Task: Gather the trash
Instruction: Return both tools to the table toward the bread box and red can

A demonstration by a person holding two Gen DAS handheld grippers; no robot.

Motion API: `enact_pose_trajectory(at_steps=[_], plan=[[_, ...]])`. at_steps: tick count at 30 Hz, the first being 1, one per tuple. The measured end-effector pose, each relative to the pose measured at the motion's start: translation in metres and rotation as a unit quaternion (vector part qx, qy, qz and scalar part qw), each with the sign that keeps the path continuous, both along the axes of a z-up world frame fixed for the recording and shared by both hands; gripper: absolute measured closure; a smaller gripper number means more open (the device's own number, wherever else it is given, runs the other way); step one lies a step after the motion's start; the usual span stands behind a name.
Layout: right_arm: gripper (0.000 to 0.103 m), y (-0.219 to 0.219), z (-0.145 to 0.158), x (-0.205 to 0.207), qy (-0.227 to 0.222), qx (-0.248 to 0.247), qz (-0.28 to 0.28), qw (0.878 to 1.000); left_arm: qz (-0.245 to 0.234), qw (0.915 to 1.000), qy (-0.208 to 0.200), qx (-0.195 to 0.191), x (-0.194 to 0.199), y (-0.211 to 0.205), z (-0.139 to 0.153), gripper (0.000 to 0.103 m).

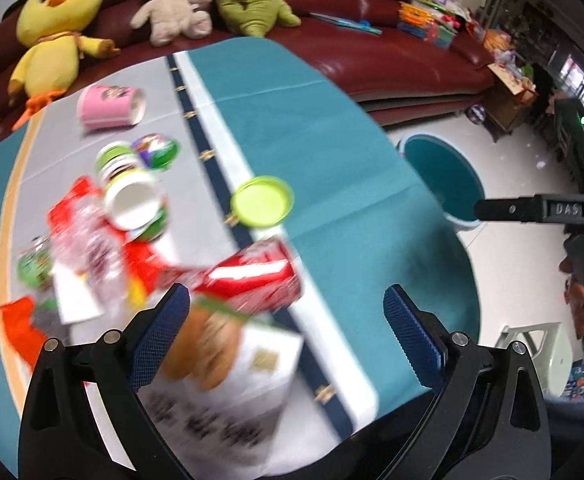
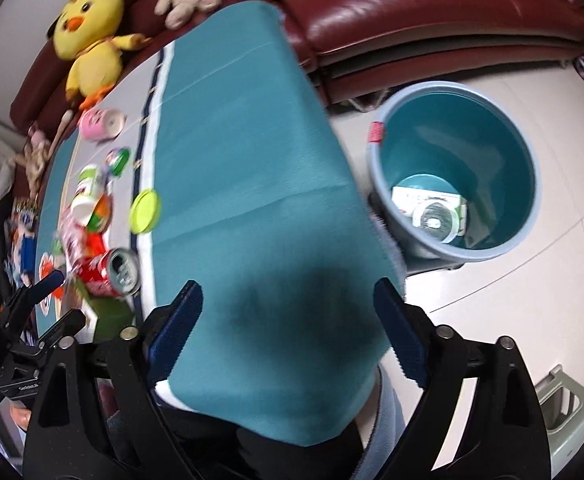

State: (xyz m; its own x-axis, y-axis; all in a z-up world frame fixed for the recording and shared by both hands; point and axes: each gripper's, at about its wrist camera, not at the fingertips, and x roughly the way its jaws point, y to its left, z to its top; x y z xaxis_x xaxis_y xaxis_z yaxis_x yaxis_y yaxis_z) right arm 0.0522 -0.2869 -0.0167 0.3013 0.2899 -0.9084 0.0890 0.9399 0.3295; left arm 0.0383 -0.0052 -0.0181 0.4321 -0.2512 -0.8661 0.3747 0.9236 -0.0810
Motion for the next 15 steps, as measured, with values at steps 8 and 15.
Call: enact_pose_trajectory(at_steps=[8,15], plan=[[0.016,0.056,0.003,-0.01,-0.001,-0.011,0.075,0.997,0.0,0.9995,0.009,0.029,-0.034,0.042,-0.016,0.005],[0.016,0.078,0.001,-0.016,0.003,-0.022,0.102,0.995,0.017,0.9989,0.0,0.043,-0.056,0.056,-0.022,0.005]])
